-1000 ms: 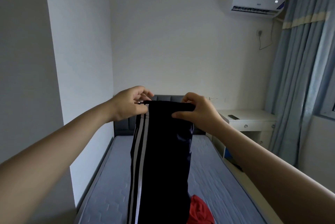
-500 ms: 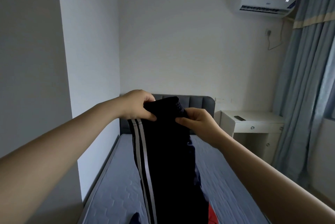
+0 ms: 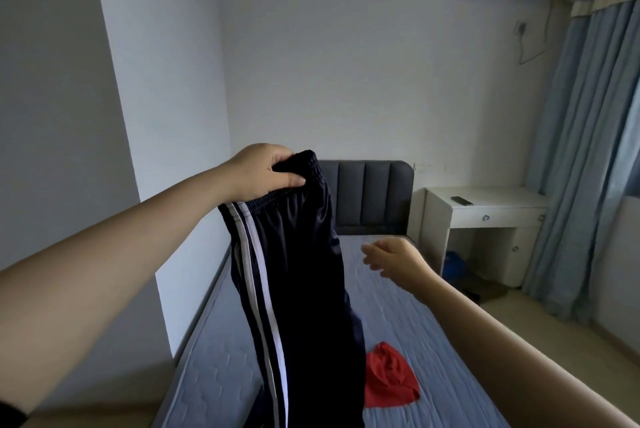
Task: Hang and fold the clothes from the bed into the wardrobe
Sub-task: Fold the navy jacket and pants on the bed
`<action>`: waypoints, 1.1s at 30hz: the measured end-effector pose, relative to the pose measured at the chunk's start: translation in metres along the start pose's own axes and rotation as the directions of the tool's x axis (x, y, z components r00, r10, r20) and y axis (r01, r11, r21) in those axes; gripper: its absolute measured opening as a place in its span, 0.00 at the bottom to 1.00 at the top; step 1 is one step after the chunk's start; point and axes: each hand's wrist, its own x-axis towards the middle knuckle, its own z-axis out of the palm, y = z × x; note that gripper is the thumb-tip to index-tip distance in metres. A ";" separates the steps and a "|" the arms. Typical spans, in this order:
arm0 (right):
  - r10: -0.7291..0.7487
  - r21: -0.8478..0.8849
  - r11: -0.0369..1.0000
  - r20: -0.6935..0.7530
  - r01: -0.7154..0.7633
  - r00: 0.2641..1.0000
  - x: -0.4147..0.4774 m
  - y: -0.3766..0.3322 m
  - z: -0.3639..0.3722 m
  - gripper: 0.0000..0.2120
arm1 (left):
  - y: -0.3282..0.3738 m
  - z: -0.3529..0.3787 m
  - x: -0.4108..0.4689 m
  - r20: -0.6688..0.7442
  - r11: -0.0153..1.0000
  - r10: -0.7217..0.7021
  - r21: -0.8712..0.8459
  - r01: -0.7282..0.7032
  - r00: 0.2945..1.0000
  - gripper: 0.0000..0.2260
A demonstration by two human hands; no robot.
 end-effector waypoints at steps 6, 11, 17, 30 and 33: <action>0.261 0.085 0.959 0.094 -0.269 0.961 -0.001 0.053 0.054 0.22 | 0.004 0.004 0.001 -0.021 1.000 0.002 0.007 -0.002 1.000 0.07; 0.396 0.157 0.882 0.264 -0.445 0.879 0.000 0.056 0.079 0.28 | 0.005 -0.007 -0.002 -0.081 1.000 0.009 -0.018 -0.011 0.997 0.11; 0.362 0.418 0.742 0.408 -0.524 0.838 0.014 0.057 0.087 0.34 | -0.002 -0.012 -0.009 -0.125 1.000 0.002 -0.030 -0.005 0.992 0.13; 0.287 0.395 0.602 0.704 -0.694 0.650 0.021 0.077 0.111 0.27 | -0.028 -0.011 -0.018 -0.191 0.999 -0.028 -0.031 0.022 0.981 0.13; 0.269 0.496 0.557 0.652 -0.667 0.709 0.019 0.068 0.112 0.19 | -0.031 -0.010 -0.018 -0.185 1.000 -0.026 -0.014 0.024 0.982 0.11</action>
